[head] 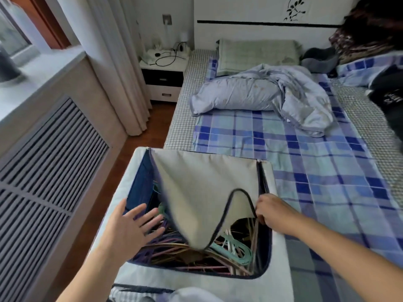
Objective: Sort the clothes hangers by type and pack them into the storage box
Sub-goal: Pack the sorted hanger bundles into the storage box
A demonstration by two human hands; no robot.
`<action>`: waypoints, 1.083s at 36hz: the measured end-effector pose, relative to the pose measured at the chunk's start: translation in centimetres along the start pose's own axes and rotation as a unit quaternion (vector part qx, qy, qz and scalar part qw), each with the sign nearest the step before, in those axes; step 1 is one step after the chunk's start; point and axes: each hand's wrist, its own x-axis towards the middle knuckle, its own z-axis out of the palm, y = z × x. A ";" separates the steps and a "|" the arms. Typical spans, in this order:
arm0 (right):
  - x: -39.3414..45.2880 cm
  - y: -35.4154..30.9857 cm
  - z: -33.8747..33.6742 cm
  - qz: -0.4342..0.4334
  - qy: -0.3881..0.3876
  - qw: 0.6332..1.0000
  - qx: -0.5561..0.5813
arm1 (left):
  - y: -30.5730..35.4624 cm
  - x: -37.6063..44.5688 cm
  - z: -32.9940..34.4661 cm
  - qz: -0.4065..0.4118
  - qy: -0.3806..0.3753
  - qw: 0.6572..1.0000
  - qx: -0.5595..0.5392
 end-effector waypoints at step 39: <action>9.4 6.5 -7.0 0.268 0.187 0.936 0.133 | -3.0 -2.1 -4.9 0.143 0.209 0.899 0.358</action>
